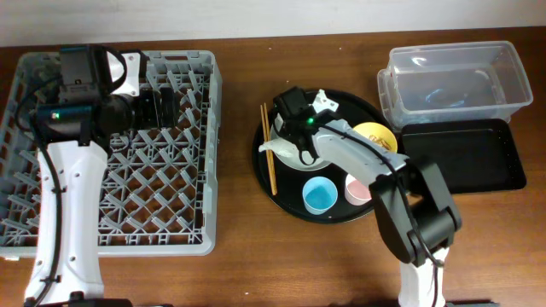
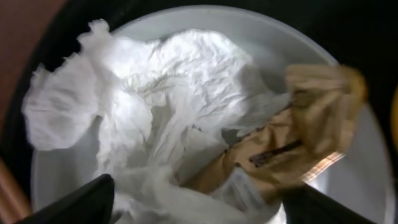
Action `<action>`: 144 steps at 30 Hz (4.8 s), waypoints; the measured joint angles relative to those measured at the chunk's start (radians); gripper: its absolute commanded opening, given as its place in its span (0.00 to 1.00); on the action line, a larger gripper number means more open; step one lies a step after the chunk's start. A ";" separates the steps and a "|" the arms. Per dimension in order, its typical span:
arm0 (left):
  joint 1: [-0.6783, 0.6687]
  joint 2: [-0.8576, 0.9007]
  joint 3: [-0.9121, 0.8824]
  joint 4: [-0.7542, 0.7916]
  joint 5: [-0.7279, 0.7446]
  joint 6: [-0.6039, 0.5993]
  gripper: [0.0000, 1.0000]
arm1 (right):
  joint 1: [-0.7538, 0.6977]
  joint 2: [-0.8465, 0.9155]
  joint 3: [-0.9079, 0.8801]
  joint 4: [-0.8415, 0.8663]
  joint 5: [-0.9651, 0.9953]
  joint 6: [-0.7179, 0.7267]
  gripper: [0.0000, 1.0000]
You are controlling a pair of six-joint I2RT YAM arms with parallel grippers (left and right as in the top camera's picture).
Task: Sort waste into correct bins and load items into the dishwasher rack
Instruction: 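Reach the right gripper to the white plate and grasp the tissue, then carry the tissue with the right gripper and drop it into the clear bin, then grasp the rim of the yellow bowl with the right gripper, then tip the yellow bowl over the black tray to pour out shells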
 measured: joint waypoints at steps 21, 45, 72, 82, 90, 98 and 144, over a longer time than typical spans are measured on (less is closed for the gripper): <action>0.000 0.000 0.000 -0.002 0.000 0.000 0.99 | -0.098 -0.094 0.306 -0.286 -0.187 -0.372 0.04; 0.000 0.000 0.000 -0.002 0.000 0.000 0.99 | -0.731 -0.026 0.377 -0.061 -0.150 -0.113 0.43; 0.000 0.000 0.000 -0.002 0.000 0.000 0.99 | -0.321 -0.315 0.382 -0.595 -0.319 -0.758 0.51; 0.000 0.000 0.000 -0.002 0.000 0.000 0.99 | -0.197 0.061 0.375 -0.668 -0.124 -0.669 0.40; 0.000 0.000 0.000 -0.002 0.000 0.000 0.99 | -0.234 0.112 0.339 -0.599 -0.113 -0.657 0.30; 0.000 0.000 0.000 -0.002 0.000 0.000 0.99 | -0.235 0.113 0.304 -0.553 -0.114 -0.655 0.14; 0.000 0.000 0.000 -0.003 0.000 0.000 0.99 | -1.196 -0.344 -0.282 -0.066 -1.366 -1.176 0.04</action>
